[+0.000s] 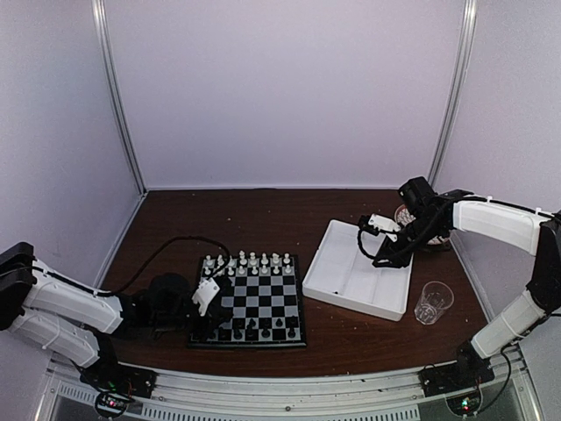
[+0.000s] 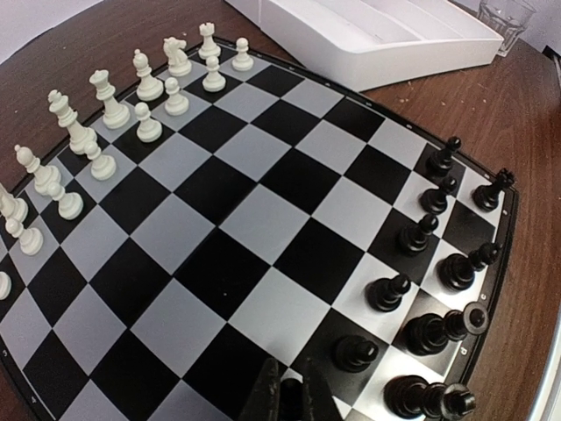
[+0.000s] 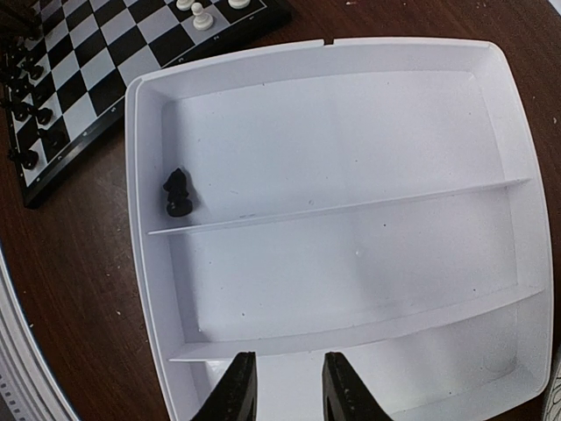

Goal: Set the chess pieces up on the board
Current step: Place the pawn at f7.

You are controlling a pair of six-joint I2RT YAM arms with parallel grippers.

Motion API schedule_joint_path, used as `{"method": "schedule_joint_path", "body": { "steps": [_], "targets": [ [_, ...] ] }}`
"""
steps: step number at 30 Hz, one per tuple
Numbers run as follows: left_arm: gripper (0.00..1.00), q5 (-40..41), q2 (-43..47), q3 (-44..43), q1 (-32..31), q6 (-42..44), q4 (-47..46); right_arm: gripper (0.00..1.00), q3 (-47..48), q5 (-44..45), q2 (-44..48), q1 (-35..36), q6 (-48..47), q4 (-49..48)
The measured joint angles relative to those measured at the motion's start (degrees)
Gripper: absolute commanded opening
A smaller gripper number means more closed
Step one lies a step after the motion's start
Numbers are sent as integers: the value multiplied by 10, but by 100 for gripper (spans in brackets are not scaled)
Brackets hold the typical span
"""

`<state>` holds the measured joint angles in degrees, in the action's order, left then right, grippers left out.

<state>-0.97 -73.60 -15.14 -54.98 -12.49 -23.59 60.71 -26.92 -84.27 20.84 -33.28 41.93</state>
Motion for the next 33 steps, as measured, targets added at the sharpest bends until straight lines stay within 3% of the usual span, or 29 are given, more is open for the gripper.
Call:
{"method": "schedule_joint_path", "body": {
  "steps": [21,33],
  "targets": [
    [0,-17,5,-3,0,0,18,30,0,0,-4,0,0,2],
    [5,-18,2,-10,0,0,29,30,0,0,-4,0,-8,3]
  ]
}}
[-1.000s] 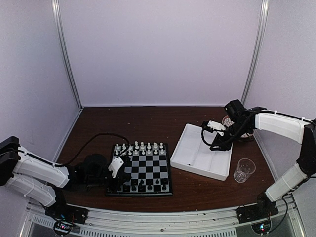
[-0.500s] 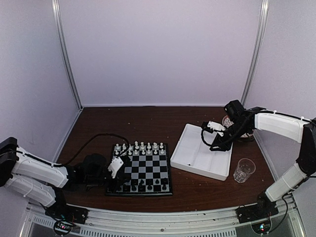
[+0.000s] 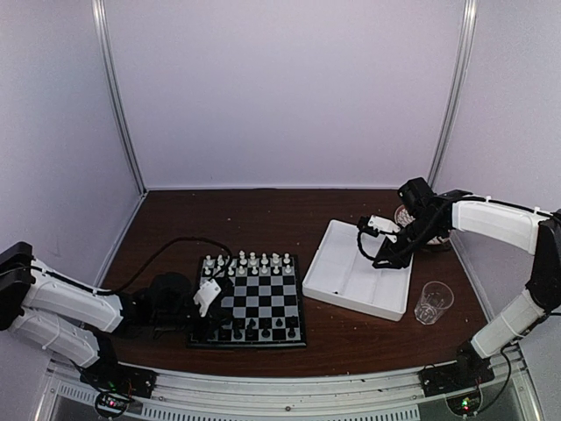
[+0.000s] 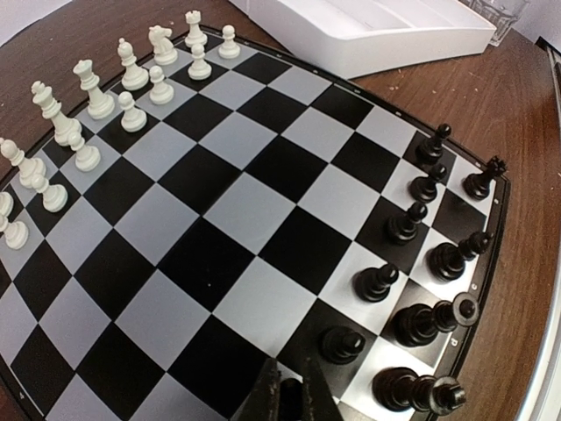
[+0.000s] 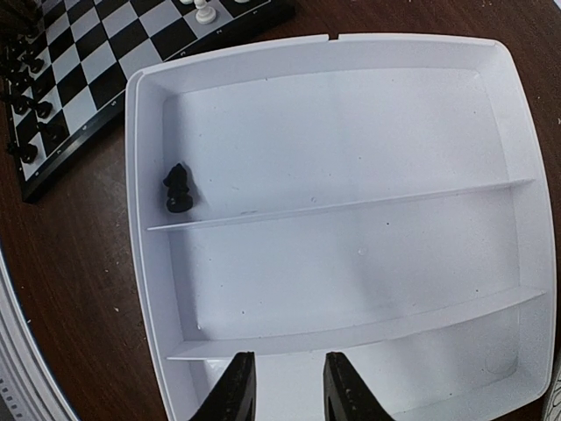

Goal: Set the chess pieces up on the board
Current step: Place the pawn at f7.

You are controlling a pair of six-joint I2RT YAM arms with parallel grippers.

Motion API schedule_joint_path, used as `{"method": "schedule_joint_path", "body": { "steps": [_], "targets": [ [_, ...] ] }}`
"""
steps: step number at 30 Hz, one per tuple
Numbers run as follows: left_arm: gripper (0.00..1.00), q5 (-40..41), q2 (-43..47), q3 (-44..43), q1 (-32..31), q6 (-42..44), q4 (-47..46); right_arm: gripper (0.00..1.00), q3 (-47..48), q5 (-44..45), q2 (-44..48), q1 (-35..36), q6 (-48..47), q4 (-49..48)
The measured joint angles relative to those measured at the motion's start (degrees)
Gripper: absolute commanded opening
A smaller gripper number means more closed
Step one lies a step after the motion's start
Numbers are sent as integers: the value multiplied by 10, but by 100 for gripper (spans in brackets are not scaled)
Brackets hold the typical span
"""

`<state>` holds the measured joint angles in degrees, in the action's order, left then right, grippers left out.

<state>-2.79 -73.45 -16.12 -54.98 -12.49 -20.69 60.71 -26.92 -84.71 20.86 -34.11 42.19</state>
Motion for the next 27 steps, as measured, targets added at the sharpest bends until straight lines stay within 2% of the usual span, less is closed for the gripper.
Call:
{"method": "schedule_joint_path", "body": {
  "steps": [5,21,27],
  "targets": [
    [9,4,14,0,0,0,13,30,0,0,0,0,0,0],
    [10,6,15,0,0,0,20,30,0,0,0,0,0,0],
    [15,7,14,-1,0,0,23,30,0,0,0,0,0,0]
  ]
}}
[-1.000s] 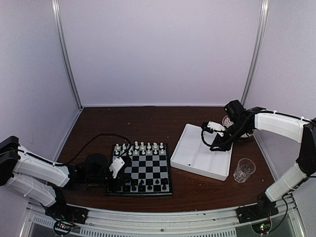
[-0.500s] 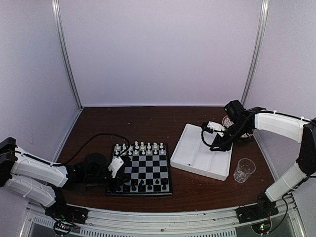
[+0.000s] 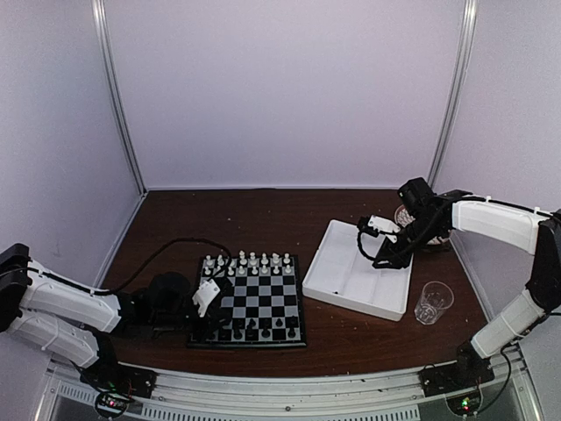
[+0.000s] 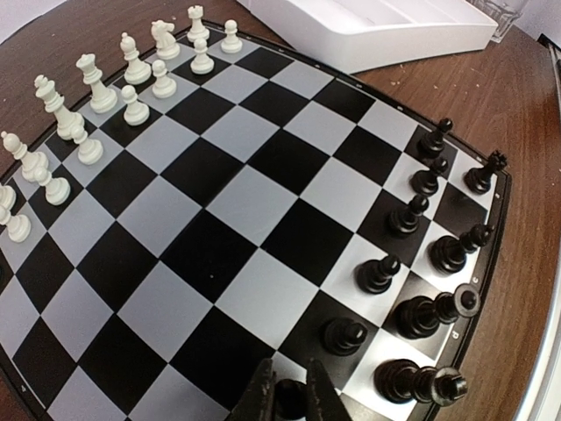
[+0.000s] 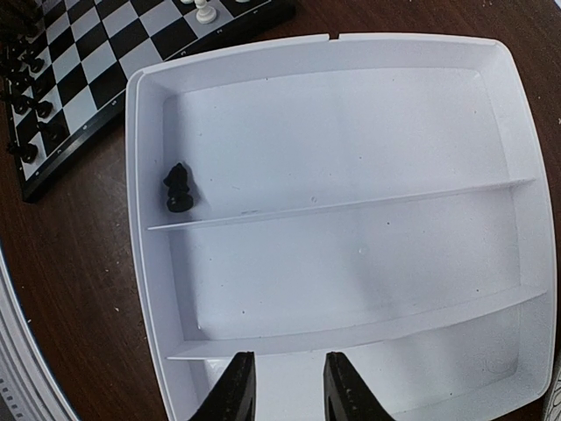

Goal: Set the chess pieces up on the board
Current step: Place the pawn at f7.

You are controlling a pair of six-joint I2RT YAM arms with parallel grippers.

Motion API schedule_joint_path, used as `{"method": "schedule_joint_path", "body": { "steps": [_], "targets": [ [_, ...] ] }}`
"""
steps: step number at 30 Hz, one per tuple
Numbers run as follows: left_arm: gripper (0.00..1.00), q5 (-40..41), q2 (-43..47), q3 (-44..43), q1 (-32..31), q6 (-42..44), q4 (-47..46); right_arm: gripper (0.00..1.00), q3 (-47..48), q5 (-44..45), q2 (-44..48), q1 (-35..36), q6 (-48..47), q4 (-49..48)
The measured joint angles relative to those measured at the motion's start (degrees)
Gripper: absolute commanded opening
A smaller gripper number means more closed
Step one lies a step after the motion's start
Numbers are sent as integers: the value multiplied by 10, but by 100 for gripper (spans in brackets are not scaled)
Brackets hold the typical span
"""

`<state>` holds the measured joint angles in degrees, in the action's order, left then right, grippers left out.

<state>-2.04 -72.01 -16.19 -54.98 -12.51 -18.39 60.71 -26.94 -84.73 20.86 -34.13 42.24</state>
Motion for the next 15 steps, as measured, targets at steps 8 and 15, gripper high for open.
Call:
{"method": "schedule_joint_path", "body": {
  "steps": [8,15],
  "targets": [
    [17,1,0,0,0,0,0,31,0,0,0,0,0,0],
    [16,1,1,0,0,0,0,31,0,0,0,0,0,1]
  ]
}}
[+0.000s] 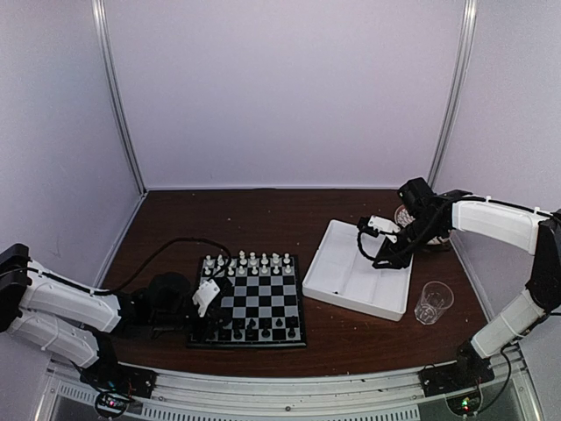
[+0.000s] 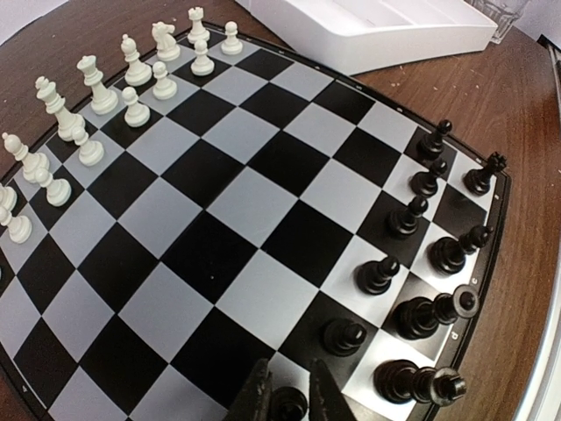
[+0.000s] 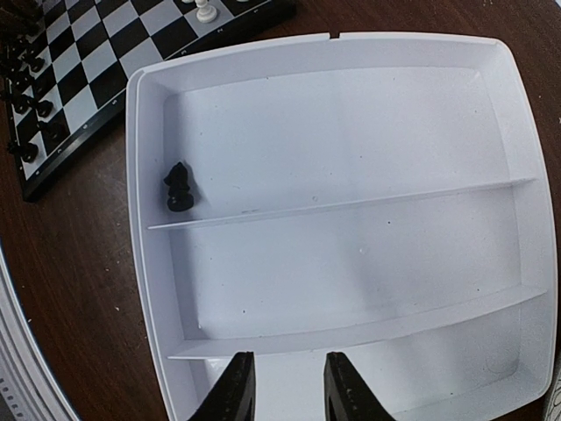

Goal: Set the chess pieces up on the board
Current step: Place the pawn at f7, then move the storage box to the center of the board.

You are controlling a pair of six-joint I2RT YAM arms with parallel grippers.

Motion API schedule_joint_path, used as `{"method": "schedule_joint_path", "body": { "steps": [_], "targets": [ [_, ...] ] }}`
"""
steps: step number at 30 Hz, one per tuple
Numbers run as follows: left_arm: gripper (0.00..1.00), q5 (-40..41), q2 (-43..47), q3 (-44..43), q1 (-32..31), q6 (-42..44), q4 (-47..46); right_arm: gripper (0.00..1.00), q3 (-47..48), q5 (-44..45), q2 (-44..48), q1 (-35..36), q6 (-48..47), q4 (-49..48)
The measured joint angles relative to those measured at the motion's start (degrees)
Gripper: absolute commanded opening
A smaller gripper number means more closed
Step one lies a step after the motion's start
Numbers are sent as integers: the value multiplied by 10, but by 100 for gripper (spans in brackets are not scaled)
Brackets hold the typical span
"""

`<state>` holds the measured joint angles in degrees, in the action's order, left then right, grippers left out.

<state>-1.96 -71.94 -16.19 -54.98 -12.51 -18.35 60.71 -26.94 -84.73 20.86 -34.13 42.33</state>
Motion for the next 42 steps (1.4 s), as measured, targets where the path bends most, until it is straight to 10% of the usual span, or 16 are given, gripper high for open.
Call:
{"method": "schedule_joint_path", "body": {
  "steps": [13,20,42],
  "targets": [
    [27,-26,19,-27,0,2,26,30,2,-1,-3,0,1,5],
    [57,18,46,-123,0,7,65,31,58,-5,-24,0,0,35],
    [58,118,21,-254,0,0,179,38,223,12,-277,130,-9,123]
  ]
}}
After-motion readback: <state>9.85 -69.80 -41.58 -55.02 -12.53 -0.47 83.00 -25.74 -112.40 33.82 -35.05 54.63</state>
